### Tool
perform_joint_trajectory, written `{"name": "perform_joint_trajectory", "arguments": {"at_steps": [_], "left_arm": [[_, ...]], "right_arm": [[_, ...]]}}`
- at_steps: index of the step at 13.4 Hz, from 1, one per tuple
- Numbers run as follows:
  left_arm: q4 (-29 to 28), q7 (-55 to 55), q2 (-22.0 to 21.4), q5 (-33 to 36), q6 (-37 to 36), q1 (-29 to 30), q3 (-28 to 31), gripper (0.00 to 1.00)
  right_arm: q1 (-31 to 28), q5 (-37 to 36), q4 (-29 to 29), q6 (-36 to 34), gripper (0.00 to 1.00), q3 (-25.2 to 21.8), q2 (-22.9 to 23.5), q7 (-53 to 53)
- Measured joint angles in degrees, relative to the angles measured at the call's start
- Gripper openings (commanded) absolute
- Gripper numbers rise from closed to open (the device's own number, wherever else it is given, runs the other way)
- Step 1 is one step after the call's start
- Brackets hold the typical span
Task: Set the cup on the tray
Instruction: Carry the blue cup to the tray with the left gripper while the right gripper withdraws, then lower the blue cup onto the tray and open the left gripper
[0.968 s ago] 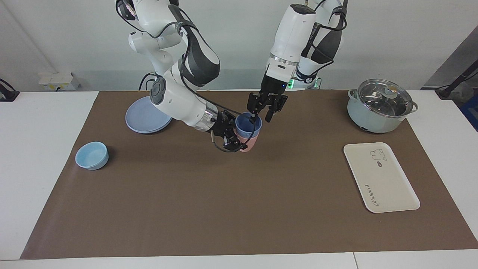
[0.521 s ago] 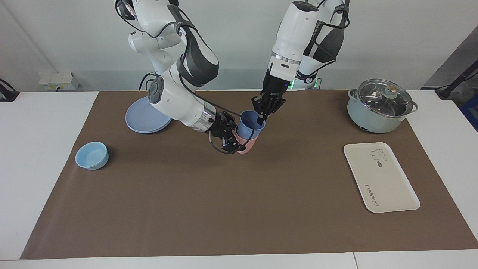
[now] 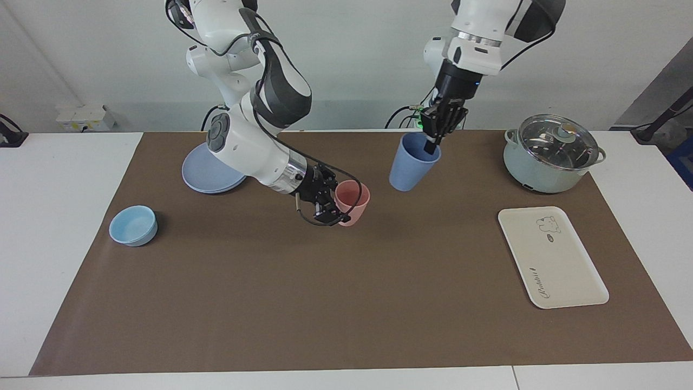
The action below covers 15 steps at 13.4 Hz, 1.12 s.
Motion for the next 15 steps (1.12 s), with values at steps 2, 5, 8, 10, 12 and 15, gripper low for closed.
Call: {"name": "perform_joint_trajectory", "arguments": {"at_steps": [2, 5, 8, 10, 12, 15], "left_arm": [[-1.5, 8.7, -0.2, 0.0, -0.8, 7.7, 0.3, 0.00], [-10.6, 26.1, -1.3, -2.7, 6.3, 20.3, 0.8, 0.00], [-18.9, 42.0, 0.5, -12.4, 14.6, 31.8, 0.9, 0.00], [-20.5, 53.0, 4.9, -14.4, 18.8, 35.6, 0.9, 0.00], [-20.8, 57.5, 9.5, -14.5, 23.4, 36.2, 0.8, 0.00], [-23.1, 63.8, 11.7, -14.5, 28.1, 36.3, 0.5, 0.00]], "right_arm": [[-3.8, 0.0, -0.9, -0.3, 0.00, 0.0, 0.0, 0.0], [-10.8, 0.0, -3.6, -2.7, 0.00, -0.1, 0.0, -2.2], [-18.2, 0.0, -7.1, -4.5, 0.00, -0.1, 0.0, -9.9], [-22.3, 0.0, -8.2, -5.0, 0.00, -0.1, 0.6, -12.0], [-25.8, 0.0, -8.5, -5.3, 0.00, -0.1, 2.0, -17.3], [-30.3, 0.0, -8.6, -5.7, 0.00, -0.1, 4.9, -24.8]]}}
